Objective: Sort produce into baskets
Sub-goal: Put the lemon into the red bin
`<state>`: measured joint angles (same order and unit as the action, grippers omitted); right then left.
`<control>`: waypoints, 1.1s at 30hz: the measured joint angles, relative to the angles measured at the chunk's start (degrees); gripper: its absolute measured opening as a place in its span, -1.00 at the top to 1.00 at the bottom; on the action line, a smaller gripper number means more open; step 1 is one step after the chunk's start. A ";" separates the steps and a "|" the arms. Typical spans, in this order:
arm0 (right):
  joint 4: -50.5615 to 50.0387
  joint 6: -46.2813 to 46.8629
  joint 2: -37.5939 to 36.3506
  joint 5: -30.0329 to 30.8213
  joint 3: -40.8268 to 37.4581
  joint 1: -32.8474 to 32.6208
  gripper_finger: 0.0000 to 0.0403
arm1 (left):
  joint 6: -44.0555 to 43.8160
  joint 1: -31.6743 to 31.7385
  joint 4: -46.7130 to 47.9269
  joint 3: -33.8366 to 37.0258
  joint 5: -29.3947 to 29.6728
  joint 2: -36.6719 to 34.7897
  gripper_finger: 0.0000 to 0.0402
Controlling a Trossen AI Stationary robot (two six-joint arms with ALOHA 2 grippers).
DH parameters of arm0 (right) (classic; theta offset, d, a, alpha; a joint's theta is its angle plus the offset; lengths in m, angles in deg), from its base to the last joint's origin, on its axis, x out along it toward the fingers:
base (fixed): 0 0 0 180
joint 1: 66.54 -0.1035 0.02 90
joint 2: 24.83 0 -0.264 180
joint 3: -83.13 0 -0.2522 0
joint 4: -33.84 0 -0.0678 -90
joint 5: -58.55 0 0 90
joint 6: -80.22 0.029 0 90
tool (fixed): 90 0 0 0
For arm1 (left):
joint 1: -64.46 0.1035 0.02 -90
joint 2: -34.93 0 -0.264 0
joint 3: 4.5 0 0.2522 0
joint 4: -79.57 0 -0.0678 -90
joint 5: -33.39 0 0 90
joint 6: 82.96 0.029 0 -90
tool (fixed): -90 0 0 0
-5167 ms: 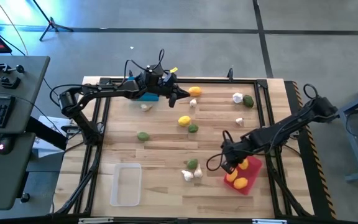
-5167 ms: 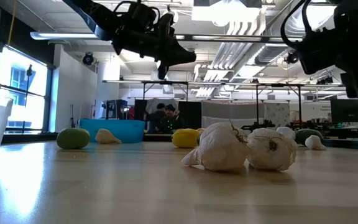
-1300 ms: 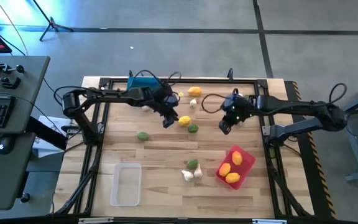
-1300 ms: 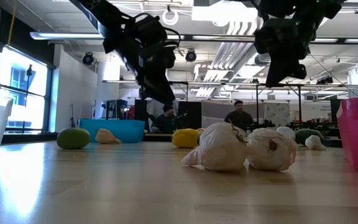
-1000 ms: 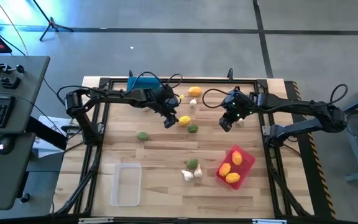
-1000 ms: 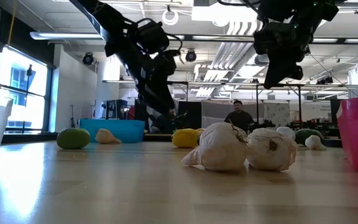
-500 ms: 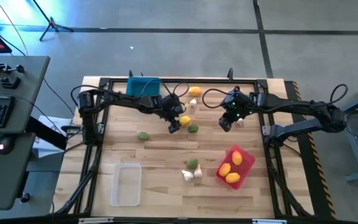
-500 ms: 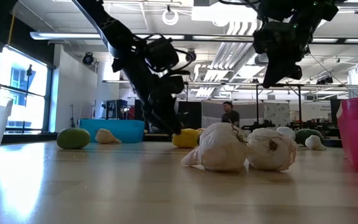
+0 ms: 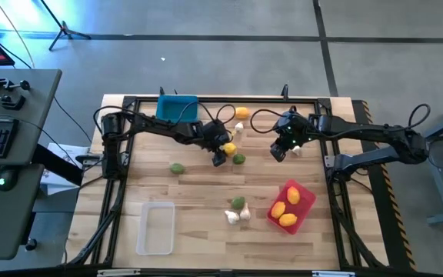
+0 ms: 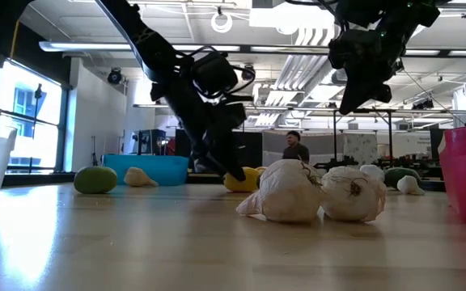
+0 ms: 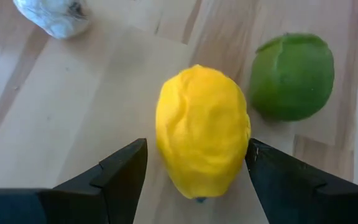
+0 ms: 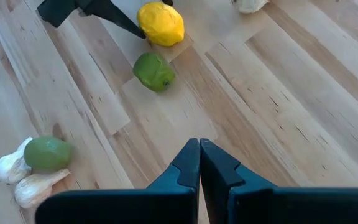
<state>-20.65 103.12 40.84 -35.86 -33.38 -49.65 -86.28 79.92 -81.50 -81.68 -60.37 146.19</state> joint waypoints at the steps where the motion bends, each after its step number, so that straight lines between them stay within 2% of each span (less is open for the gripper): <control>1: 0.06 -0.02 0.00 0.40 0.00 0.00 1.00 | -0.39 0.04 -0.15 0.00 0.05 0.00 -0.24; 4: 0.39 -0.35 0.00 1.41 0.00 0.00 1.00 | 0.04 0.26 0.02 0.00 -0.01 0.00 -0.15; 8: 2.24 -0.46 0.00 2.30 0.00 0.00 1.00 | 1.53 0.60 0.37 0.00 -0.29 0.00 0.06; 15: 6.78 -0.79 0.00 2.35 0.00 -0.04 1.00 | 0.97 2.92 2.24 -0.02 -7.62 -0.53 0.45; 18: 9.49 -2.15 0.00 3.30 0.00 -0.51 1.00 | -0.05 4.25 2.44 0.02 -9.91 -1.89 0.49; 22: 12.44 -0.03 0.00 9.43 0.02 -0.85 0.96 | -0.30 5.53 0.67 -0.05 -13.08 -5.24 0.48; 25: 15.36 2.24 0.02 10.63 0.02 -0.64 0.83 | -1.85 6.22 -1.37 -0.04 -16.74 -7.60 0.47; 29: 26.08 2.57 -0.02 8.99 0.02 -1.60 0.54 | -4.49 6.78 -6.61 -0.04 -25.09 -10.41 0.48; 33: 37.29 2.58 -0.09 8.70 0.02 -1.92 0.24 | -8.60 6.63 -12.98 -0.03 -29.38 -12.18 0.47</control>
<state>16.63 105.70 40.75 -27.16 -33.36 -51.58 -94.88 86.55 -94.48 -81.71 -89.75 134.02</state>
